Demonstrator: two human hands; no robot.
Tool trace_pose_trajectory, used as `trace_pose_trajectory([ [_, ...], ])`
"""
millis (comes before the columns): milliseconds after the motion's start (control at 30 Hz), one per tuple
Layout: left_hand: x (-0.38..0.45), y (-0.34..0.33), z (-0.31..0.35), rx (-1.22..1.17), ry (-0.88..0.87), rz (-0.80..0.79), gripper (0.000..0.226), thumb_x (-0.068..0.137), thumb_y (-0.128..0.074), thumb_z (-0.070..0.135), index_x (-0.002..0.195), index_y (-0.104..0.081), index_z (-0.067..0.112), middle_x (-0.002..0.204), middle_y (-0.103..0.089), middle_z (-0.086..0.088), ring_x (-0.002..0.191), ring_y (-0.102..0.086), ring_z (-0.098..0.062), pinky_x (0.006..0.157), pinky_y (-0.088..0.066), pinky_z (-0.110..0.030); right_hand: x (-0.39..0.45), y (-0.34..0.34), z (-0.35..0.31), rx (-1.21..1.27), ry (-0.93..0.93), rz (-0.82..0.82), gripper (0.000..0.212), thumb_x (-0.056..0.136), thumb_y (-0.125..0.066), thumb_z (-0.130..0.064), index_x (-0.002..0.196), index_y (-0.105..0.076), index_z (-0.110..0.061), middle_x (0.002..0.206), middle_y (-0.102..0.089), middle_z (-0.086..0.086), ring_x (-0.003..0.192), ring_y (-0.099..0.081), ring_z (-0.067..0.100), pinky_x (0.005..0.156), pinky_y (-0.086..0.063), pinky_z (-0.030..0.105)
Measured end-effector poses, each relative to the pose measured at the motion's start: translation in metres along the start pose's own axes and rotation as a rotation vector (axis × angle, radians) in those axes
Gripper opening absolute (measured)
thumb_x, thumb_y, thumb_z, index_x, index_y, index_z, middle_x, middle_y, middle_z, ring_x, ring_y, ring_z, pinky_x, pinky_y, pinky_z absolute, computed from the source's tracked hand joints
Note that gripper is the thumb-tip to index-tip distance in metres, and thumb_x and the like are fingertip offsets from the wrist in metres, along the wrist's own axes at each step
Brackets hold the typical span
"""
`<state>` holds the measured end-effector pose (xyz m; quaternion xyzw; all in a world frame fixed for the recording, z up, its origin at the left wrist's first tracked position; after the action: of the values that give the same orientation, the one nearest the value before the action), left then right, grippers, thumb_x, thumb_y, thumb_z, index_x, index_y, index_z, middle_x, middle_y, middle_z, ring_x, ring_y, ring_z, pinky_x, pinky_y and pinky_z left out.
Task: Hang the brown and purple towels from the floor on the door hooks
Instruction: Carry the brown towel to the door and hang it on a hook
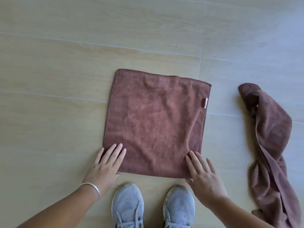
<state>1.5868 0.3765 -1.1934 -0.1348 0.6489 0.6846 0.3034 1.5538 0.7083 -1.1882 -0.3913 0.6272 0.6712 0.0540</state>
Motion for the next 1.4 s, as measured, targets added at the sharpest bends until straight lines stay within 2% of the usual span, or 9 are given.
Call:
trace_pose_trajectory([
  [133, 0.006, -0.004, -0.009, 0.011, -0.056, 0.119, 0.061, 0.077, -0.055, 0.012, 0.137, -0.052, 0.01, 0.145, -0.047, -0.01, 0.129, -0.05, -0.028, 0.102, -0.044, -0.05, 0.009, -0.002, 0.011, -0.074, 0.036, 0.032, 0.058, 0.086, -0.035, -0.026, 0.138, -0.051, -0.006, 0.145, -0.048, 0.012, 0.129, -0.05, 0.031, 0.101, -0.045, 0.05],
  [267, 0.003, 0.013, -0.011, 0.089, -0.032, -0.018, 0.058, 0.083, -0.053, 0.002, 0.141, -0.049, 0.013, 0.151, -0.04, -0.004, 0.139, -0.038, -0.021, 0.113, -0.031, -0.046, 0.006, 0.023, 0.01, -0.109, 0.021, 0.042, 0.057, 0.078, -0.031, -0.013, 0.124, -0.065, -0.007, 0.133, -0.059, 0.012, 0.121, -0.058, 0.03, 0.093, -0.051, 0.046],
  [333, -0.001, 0.031, -0.017, 0.122, 0.021, -0.114, 0.056, 0.095, -0.04, 0.009, 0.15, -0.031, 0.017, 0.16, -0.02, 0.001, 0.147, -0.017, -0.015, 0.119, -0.011, -0.041, 0.0, 0.046, 0.01, -0.11, -0.026, 0.016, 0.049, 0.081, -0.038, -0.011, 0.12, -0.068, -0.008, 0.13, -0.062, 0.011, 0.122, -0.057, 0.03, 0.095, -0.05, 0.046],
  [433, -0.015, 0.081, -0.023, 0.151, 0.059, -0.128, 0.052, 0.1, -0.029, 0.013, 0.151, -0.028, 0.024, 0.16, -0.017, 0.008, 0.148, -0.01, -0.01, 0.119, -0.005, -0.035, -0.015, 0.091, 0.013, -0.072, -0.071, -0.027, 0.042, 0.09, -0.049, -0.009, 0.131, -0.06, -0.016, 0.14, -0.053, 0.003, 0.137, -0.041, 0.026, 0.109, -0.035, 0.044],
  [800, -0.083, 0.368, -0.027, 0.171, 0.113, -0.039, 0.035, 0.095, -0.044, 0.024, 0.125, -0.058, 0.034, 0.139, -0.052, 0.015, 0.136, -0.038, -0.007, 0.114, -0.018, -0.028, -0.095, 0.359, 0.041, -0.094, -0.119, 0.113, 0.029, 0.097, -0.042, -0.025, 0.123, -0.052, -0.027, 0.131, -0.051, -0.008, 0.135, -0.034, 0.017, 0.104, -0.031, 0.032],
  [967, -0.136, 0.52, -0.014, 0.13, 0.152, -0.001, 0.022, 0.097, -0.045, 0.036, 0.096, -0.066, 0.026, 0.103, -0.069, 0.002, 0.102, -0.06, -0.023, 0.074, -0.033, -0.027, -0.153, 0.5, 0.045, -0.173, -0.16, 0.097, 0.034, 0.095, -0.037, -0.022, 0.126, -0.049, -0.028, 0.131, -0.05, -0.008, 0.135, -0.033, 0.015, 0.104, -0.033, 0.032],
  [1133, -0.201, 0.64, -0.007, 0.113, 0.163, 0.091, 0.023, 0.099, -0.036, 0.026, 0.093, -0.059, 0.022, 0.095, -0.068, 0.002, 0.088, -0.05, -0.022, 0.065, -0.025, -0.029, -0.217, 0.621, 0.048, -0.23, -0.174, 0.134, 0.027, 0.098, -0.039, -0.032, 0.12, -0.054, -0.028, 0.127, -0.053, -0.01, 0.138, -0.031, 0.014, 0.105, -0.033, 0.031],
  [1267, -0.248, 0.724, -0.003, 0.116, 0.18, 0.153, 0.023, 0.096, -0.033, 0.015, 0.093, -0.055, 0.024, 0.096, -0.067, 0.0, 0.107, -0.049, -0.024, 0.07, -0.036, -0.031, -0.26, 0.704, 0.048, -0.217, -0.188, 0.24, 0.031, 0.101, -0.033, -0.031, 0.122, -0.057, -0.032, 0.128, -0.054, -0.014, 0.141, -0.028, 0.013, 0.107, -0.031, 0.03],
  [1400, -0.293, 0.808, 0.003, 0.19, 0.161, 0.272, 0.027, 0.102, -0.033, 0.02, 0.104, -0.06, 0.024, 0.109, -0.064, 0.001, 0.121, -0.052, -0.025, 0.102, -0.032, -0.028, -0.296, 0.786, 0.045, -0.212, -0.185, 0.386, 0.03, 0.101, -0.034, -0.031, 0.116, -0.06, -0.032, 0.12, -0.058, -0.015, 0.138, -0.034, 0.012, 0.104, -0.034, 0.03],
])
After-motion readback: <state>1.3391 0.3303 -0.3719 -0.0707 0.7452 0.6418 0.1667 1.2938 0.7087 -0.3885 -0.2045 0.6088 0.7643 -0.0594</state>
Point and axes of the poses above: each hand's wrist, its own x-axis towards the middle knuckle, its own y-axis out of the back of the hand, z = x × y, the point moved 2 cm from there along x, towards the middle knuckle
